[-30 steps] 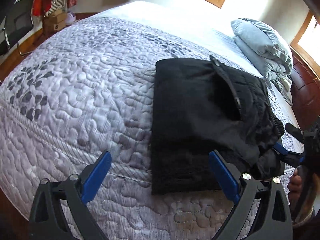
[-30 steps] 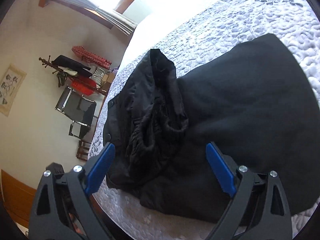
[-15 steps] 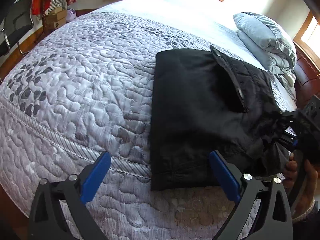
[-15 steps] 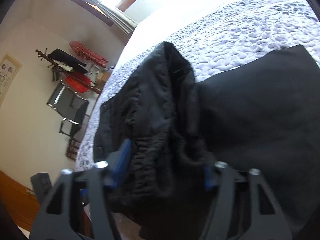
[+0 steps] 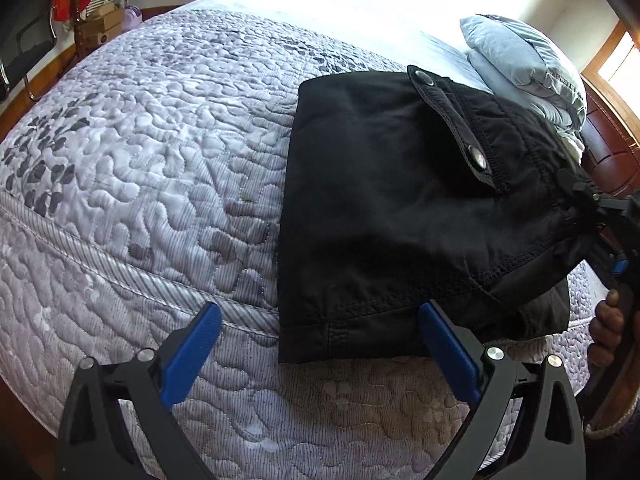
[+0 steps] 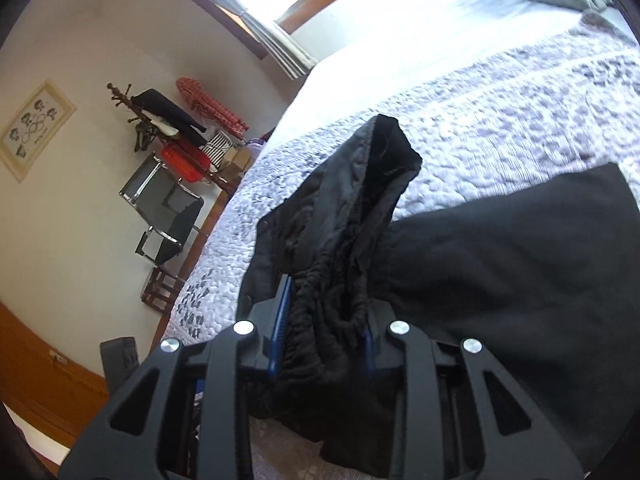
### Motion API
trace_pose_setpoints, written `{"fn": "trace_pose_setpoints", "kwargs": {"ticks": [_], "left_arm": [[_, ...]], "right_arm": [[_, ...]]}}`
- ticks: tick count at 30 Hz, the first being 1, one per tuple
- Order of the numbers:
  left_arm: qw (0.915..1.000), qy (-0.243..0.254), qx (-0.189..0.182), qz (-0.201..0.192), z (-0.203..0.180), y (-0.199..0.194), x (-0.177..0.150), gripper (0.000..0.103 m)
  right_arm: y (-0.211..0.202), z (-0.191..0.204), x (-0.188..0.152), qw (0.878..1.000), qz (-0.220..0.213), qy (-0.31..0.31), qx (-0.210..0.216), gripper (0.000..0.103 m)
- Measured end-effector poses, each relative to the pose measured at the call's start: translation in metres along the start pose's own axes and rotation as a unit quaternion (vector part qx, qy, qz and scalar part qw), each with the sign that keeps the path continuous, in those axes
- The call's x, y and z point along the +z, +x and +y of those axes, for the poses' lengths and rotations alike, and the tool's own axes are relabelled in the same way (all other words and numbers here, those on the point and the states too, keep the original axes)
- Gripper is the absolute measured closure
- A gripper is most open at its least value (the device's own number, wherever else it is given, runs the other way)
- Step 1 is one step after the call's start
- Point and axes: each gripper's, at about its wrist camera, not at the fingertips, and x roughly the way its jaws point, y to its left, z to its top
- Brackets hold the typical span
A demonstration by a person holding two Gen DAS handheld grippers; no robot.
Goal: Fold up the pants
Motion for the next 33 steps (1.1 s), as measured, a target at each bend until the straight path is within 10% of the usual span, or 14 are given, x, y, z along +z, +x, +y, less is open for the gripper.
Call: {"fn": "trace_pose_setpoints", "kwargs": {"ticks": [16, 33], "left_arm": [[0.9985, 0.015, -0.051, -0.015, -0.024, -0.027, 0.013, 0.004], [0.9969, 0.068, -0.040, -0.001, -0.075, -0.009, 0.015, 0.004]], "right_arm": [[-0.076, 0.021, 0.026, 0.998, -0.048, -0.042, 0.021, 0.076], [-0.127, -0.064, 0.012, 0.996, -0.069, 0.017, -0.049, 0.076]]}}
